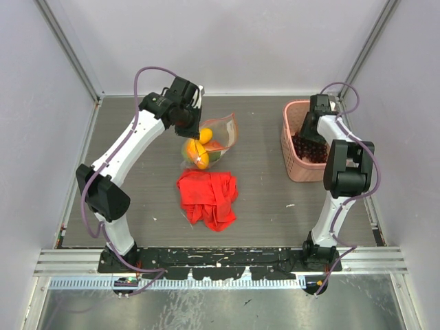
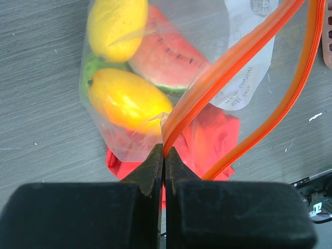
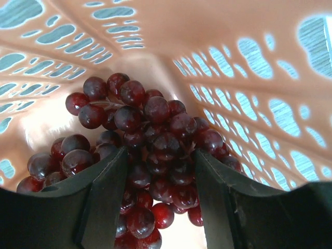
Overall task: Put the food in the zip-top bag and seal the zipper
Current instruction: Pick up the fake fruit from the bin.
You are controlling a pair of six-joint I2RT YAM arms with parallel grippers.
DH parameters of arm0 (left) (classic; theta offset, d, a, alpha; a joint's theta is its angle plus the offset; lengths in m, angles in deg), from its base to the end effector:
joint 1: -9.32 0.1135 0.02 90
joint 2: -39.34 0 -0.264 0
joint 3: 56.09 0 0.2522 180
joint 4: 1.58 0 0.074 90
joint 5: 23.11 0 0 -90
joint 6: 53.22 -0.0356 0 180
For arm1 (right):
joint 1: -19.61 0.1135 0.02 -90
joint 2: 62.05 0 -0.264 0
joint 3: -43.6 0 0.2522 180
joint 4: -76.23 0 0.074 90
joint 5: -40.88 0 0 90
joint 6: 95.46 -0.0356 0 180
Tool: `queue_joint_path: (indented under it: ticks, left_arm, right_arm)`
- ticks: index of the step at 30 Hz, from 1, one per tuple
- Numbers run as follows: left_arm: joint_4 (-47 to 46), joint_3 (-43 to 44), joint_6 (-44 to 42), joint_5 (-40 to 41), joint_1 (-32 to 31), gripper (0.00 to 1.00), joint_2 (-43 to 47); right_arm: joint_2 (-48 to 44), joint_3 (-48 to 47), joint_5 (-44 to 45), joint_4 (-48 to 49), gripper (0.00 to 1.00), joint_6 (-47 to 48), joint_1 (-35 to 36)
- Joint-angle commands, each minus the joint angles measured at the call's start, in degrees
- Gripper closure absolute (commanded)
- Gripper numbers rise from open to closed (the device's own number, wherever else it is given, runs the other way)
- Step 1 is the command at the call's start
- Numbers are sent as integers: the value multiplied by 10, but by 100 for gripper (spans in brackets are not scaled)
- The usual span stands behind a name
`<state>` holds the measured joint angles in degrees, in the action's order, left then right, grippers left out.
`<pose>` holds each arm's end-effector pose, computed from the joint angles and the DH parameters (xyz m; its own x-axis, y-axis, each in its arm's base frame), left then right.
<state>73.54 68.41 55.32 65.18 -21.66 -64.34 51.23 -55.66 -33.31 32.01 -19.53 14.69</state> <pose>0.3271 -0.1976 0.3707 -0.8284 0.1267 -0.5456 0.2806 0.9369 -0.2085 0.4236 -0.0462 0.2029 -0.7669 0.3008 -0.5669 0.4246 0.9002 -0.0967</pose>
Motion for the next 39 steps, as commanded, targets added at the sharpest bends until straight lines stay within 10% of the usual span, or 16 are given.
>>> queue_joint_path:
  ticks: [1, 13, 39]
  left_arm:
    - [-20, 2, -10, -4, 4, 100, 24]
    - [-22, 2, -6, -13, 4, 100, 26]
    - [-25, 2, -5, -39, 4, 100, 27]
  right_arm:
    - [13, 2, -12, 26, 44, -18, -9]
    - [-86, 16, -14, 9, 99, -1, -8]
    - [-291, -67, -113, -61, 99, 43, -7]
